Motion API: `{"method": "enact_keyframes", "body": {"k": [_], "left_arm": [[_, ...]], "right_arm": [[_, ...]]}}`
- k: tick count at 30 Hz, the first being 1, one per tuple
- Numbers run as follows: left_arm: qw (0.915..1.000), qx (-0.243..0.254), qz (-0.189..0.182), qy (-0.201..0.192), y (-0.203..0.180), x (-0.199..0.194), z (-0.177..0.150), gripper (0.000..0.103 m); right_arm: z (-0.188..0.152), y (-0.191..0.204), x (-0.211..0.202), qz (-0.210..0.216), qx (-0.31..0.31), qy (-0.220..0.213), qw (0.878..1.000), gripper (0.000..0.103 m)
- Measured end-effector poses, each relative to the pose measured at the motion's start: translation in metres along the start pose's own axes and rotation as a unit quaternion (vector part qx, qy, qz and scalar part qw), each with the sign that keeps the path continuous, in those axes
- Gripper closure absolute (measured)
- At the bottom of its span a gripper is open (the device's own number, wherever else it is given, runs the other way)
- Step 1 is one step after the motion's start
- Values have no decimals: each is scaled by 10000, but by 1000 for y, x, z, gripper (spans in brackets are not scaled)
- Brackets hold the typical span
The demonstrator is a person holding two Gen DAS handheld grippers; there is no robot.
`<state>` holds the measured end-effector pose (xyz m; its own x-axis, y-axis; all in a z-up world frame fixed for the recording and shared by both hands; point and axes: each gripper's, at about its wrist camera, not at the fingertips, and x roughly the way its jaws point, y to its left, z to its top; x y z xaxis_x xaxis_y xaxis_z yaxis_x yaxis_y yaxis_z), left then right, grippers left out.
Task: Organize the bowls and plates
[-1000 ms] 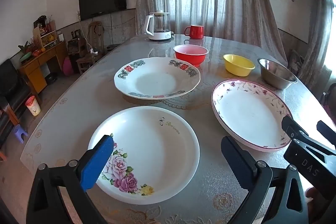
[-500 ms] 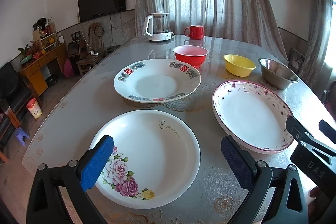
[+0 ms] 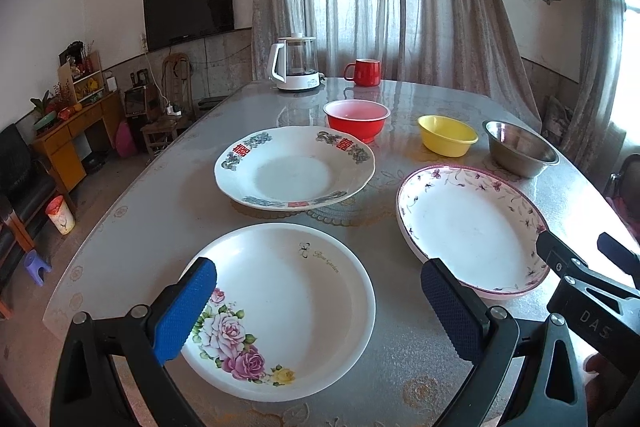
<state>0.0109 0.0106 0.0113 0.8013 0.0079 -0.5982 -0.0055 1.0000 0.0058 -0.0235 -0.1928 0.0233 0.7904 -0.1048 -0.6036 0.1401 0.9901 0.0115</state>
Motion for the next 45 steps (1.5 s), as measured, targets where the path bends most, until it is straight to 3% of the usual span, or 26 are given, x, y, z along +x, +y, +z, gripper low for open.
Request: {"method": "enact_keyframes", "body": {"k": [8,34,45], "left_arm": [[9999,5,-102,10,-1,1,2,0],[9992,-32,-260,287,-8,19,11,0],[9987,3,-476,176,-17,22,26,0]], "right_arm": [[4,-8,0,-88,72,-11,9999,4],[13,-19,15,270,-6,199,9994,4],[17,-40,22,359,33,319,9988,4]]}}
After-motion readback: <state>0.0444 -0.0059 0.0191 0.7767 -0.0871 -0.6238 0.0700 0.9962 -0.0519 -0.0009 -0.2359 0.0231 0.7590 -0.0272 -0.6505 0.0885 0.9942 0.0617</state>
